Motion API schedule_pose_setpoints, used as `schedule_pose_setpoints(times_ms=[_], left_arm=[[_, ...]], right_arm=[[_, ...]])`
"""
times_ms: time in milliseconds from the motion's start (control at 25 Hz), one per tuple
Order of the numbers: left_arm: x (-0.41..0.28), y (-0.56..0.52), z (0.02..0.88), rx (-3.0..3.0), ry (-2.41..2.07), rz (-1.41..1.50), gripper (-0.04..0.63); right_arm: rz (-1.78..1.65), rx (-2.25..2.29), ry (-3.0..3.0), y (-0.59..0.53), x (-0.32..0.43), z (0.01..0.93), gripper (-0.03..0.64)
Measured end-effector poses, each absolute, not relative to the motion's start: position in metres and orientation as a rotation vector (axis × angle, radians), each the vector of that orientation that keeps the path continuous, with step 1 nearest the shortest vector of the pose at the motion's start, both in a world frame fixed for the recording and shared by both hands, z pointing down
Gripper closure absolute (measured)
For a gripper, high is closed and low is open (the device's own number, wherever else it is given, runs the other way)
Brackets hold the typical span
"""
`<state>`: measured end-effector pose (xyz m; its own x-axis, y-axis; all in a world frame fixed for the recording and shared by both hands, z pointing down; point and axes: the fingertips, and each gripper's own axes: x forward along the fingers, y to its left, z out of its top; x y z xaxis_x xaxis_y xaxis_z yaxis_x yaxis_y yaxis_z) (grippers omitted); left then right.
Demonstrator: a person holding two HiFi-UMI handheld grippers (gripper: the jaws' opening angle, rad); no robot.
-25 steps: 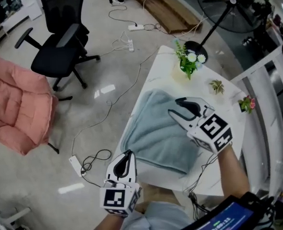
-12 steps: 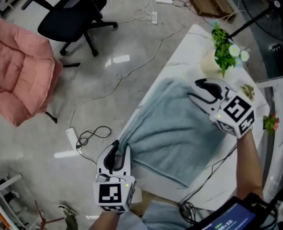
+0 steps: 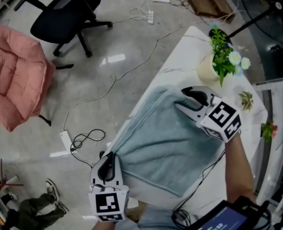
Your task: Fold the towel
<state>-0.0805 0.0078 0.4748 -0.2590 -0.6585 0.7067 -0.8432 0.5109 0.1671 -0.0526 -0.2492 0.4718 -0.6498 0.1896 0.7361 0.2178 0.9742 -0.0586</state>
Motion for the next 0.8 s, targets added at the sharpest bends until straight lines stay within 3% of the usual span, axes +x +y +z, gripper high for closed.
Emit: schedule_pose_setpoints(times_ms=[200, 360, 560, 680, 800], left_arm=[[-0.081, 0.004, 0.476, 1.228, -1.989, 0.308, 0.574], [-0.082, 0.003, 0.476, 1.239, -1.980, 0.302, 0.577], [-0.081, 0.003, 0.472, 1.252, -1.987, 0.290, 0.578], [-0.083, 0.003, 0.471, 1.261, -1.994, 0.285, 0.578], [-0.083, 0.003, 0.467, 1.269, -2.004, 0.265, 0.578]], right_arm=[[0.040, -0.267, -2.333, -0.255, -0.063, 0.473, 0.446], [-0.034, -0.248, -2.342, -0.253, -0.066, 0.471, 0.532], [-0.039, -0.243, -2.388, -0.248, -0.067, 0.456, 0.495], [-0.067, -0.241, -2.382, -0.247, -0.070, 0.455, 0.561], [-0.117, -0.245, -2.402, -0.244, -0.074, 0.447, 0.583]])
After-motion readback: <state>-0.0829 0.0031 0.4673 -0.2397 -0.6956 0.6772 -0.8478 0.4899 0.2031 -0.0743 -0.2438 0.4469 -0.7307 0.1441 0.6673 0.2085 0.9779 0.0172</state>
